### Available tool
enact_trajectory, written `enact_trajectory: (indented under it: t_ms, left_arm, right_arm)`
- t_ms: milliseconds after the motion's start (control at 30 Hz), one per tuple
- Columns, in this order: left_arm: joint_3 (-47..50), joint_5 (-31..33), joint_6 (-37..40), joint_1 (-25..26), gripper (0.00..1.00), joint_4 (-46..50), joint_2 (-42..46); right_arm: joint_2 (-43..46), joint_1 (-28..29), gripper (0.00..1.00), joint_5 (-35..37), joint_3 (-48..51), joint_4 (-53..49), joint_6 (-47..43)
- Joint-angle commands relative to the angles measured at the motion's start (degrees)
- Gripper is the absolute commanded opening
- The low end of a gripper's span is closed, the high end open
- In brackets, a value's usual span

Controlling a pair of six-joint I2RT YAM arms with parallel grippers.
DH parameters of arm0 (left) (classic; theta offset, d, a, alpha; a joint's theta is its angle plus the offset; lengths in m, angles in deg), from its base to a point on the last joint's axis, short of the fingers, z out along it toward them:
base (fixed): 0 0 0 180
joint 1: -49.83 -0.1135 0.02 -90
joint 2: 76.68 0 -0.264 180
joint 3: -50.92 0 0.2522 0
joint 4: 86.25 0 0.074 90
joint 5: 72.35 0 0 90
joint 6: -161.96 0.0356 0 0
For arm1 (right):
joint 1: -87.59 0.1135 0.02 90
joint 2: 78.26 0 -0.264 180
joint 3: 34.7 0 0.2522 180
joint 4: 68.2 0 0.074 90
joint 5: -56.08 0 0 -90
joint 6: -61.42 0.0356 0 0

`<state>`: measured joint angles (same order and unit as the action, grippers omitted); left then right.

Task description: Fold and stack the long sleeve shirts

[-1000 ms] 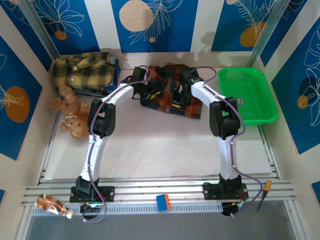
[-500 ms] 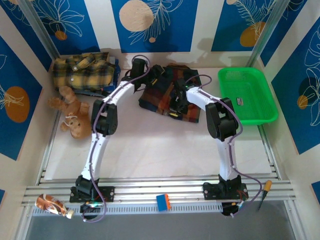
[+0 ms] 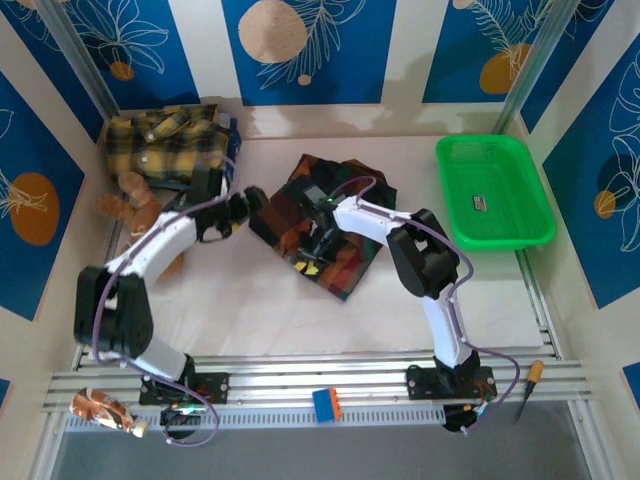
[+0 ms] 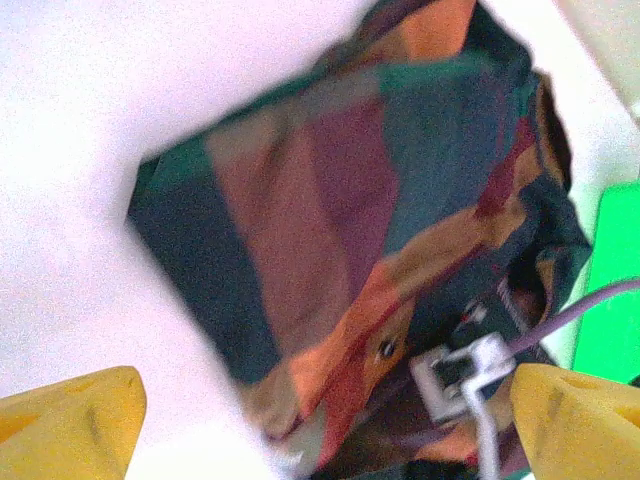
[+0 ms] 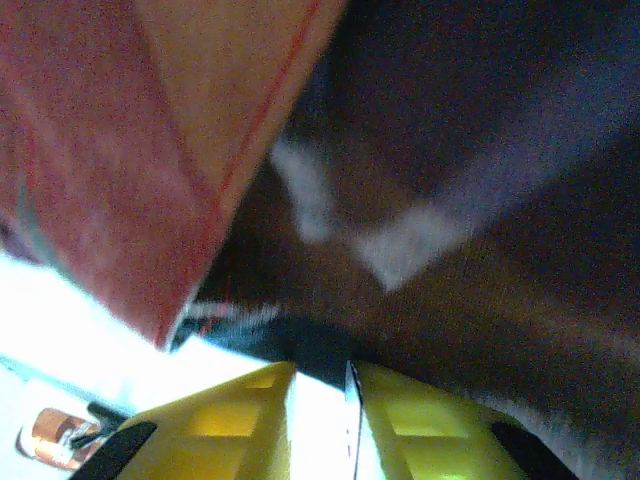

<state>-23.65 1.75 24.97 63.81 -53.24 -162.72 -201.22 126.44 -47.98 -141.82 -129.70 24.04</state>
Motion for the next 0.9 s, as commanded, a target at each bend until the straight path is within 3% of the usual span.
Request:
enact_trajectory:
  t_ms: [0,200,467,700,867]
  left_arm:
    - [9.02,-3.71,-2.71,1.01,0.95,0.79,4.38]
    - [19.02,-9.93,-10.96,4.95,0.98,-10.90,7.36]
    - [20.65,-10.63,-18.99,11.35,0.97,-22.85,0.83]
    - [19.06,-3.95,-23.14,11.77,0.94,-29.36,-7.12]
    - [15.57,-0.94,-24.68,12.30,0.89,-34.10,-12.74]
  right_arm:
    - [7.39,-2.09,0.28,1.61,-3.19,-9.00,-2.35]
    - [11.67,-7.83,0.31,16.64,0.40,-13.92,-13.53]
    - [13.96,-11.34,0.35,24.90,4.33,-9.95,-26.59]
    - [6.94,-17.16,0.32,29.74,5.39,-7.78,-22.84]
    - [6.25,-20.03,0.32,25.51,7.61,-5.46,-19.22]
